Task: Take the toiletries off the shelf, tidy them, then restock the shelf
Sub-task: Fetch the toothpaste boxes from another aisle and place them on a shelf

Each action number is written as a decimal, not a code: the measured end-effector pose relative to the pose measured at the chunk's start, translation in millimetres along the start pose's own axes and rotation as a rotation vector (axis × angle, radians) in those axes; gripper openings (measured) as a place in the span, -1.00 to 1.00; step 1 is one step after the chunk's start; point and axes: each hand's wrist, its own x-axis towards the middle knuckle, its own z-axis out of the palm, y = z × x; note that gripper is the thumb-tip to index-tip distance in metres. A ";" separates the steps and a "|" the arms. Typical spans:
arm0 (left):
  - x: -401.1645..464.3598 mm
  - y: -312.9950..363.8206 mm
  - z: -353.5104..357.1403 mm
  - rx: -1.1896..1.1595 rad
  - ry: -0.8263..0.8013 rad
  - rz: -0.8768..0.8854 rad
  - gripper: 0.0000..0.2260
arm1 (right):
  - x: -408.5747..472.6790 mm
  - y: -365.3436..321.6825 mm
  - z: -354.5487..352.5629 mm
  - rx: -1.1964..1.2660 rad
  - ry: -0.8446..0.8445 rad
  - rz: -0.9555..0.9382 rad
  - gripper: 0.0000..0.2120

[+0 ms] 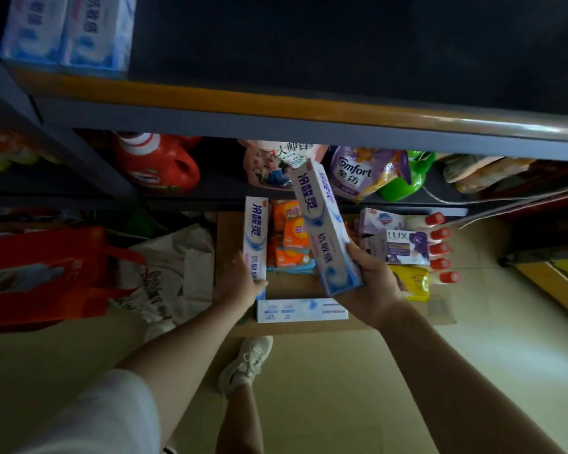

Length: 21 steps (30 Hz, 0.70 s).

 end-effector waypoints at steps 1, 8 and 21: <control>0.6 2.6 2.0 0.075 0.021 -0.009 -0.23 | 1.7 2.3 -1.8 0.026 0.015 0.017 -0.58; 10.0 -2.6 0.6 -0.133 0.036 -0.083 -0.26 | 2.8 13.3 -8.0 -0.252 -0.015 0.004 -0.19; -105.1 -63.4 -185.0 -0.017 0.321 0.346 -0.46 | -12.2 13.7 83.9 -0.518 0.061 -0.005 -0.49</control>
